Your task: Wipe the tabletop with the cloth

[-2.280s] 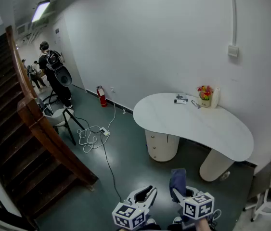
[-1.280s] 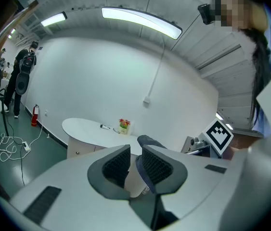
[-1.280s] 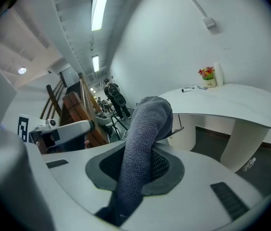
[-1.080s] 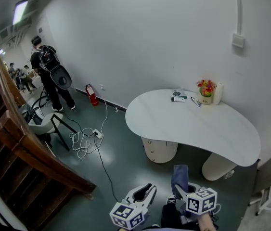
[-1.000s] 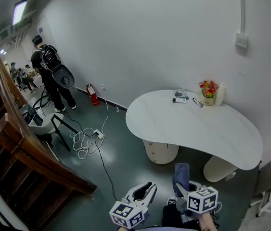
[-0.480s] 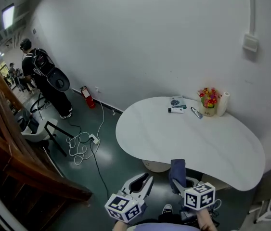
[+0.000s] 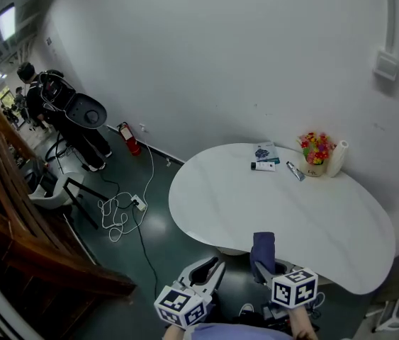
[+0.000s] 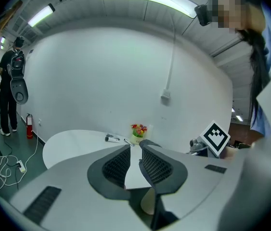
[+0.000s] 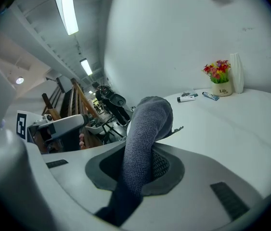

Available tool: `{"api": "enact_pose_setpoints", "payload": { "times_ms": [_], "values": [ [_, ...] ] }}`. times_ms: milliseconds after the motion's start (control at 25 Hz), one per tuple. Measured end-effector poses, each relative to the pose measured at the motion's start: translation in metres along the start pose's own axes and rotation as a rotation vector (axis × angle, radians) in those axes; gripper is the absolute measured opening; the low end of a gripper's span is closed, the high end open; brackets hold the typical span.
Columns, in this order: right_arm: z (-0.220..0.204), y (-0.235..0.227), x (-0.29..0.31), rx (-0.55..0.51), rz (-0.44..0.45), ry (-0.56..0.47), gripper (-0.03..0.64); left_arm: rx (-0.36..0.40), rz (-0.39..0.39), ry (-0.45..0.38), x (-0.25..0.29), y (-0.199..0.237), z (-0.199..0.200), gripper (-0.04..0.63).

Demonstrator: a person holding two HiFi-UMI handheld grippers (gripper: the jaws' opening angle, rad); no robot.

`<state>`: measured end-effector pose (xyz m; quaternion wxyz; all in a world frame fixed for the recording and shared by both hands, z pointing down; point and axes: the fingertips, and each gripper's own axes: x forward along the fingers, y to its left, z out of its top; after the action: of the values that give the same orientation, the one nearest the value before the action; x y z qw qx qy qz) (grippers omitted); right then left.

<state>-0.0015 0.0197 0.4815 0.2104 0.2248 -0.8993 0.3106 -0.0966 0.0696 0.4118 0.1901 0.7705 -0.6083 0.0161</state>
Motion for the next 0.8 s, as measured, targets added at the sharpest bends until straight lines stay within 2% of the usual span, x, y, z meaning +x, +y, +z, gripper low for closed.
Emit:
{"api": "enact_pose_setpoints", "payload": {
  "times_ms": [120,280,600,800],
  "values": [
    [0.014,-0.008,0.020,0.009,-0.021,-0.004,0.071,0.013,-0.008,0.018,0.017,0.025,0.003,0.071],
    [0.044,-0.018,0.056,0.026,-0.063,-0.029,0.071,0.028,-0.057,0.014,0.042,0.067,0.019,0.071],
    [0.117,-0.020,0.154,0.063,-0.132,-0.052,0.071,0.046,-0.153,0.031,0.086,0.175,0.061,0.071],
    [0.172,-0.020,0.230,0.032,-0.153,-0.050,0.071,0.039,-0.138,0.078,0.107,0.261,0.062,0.071]
  ]
}}
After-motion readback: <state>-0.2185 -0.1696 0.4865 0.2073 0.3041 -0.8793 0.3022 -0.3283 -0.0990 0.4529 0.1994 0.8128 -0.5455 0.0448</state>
